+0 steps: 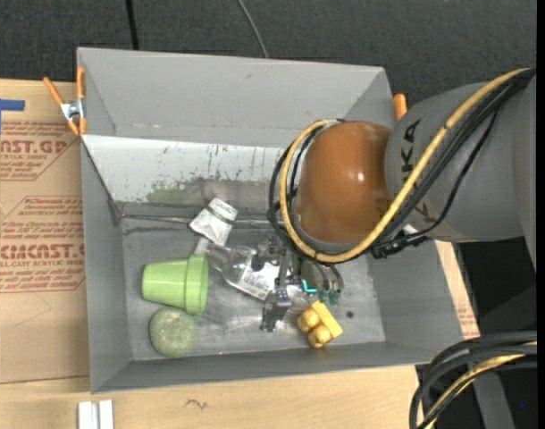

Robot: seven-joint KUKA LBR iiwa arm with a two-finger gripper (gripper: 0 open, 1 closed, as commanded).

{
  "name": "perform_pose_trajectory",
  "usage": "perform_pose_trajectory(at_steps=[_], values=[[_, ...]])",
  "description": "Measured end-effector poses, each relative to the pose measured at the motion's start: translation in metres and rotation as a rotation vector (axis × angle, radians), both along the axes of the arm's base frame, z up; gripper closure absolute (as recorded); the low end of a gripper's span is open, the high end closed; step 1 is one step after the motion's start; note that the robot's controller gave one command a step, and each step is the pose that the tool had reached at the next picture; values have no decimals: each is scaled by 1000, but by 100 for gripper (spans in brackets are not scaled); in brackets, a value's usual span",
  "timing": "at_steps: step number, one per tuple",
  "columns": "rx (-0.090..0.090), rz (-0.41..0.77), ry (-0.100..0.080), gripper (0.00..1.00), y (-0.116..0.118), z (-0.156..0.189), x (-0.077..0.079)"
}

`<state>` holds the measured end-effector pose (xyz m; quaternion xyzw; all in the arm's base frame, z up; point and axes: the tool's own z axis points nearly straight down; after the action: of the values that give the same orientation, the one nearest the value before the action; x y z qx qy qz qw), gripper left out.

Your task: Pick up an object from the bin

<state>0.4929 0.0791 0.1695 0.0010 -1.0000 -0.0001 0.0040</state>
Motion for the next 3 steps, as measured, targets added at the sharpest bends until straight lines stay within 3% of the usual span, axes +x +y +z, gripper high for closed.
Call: perform_pose_trajectory(at_steps=[1, 2, 3], values=[[1, -2, -8, 0, 0, 4, 2], [10, -77, -45, 0, -28, -52, 40], [-1, -88, -2, 0, -32, -65, 29]])
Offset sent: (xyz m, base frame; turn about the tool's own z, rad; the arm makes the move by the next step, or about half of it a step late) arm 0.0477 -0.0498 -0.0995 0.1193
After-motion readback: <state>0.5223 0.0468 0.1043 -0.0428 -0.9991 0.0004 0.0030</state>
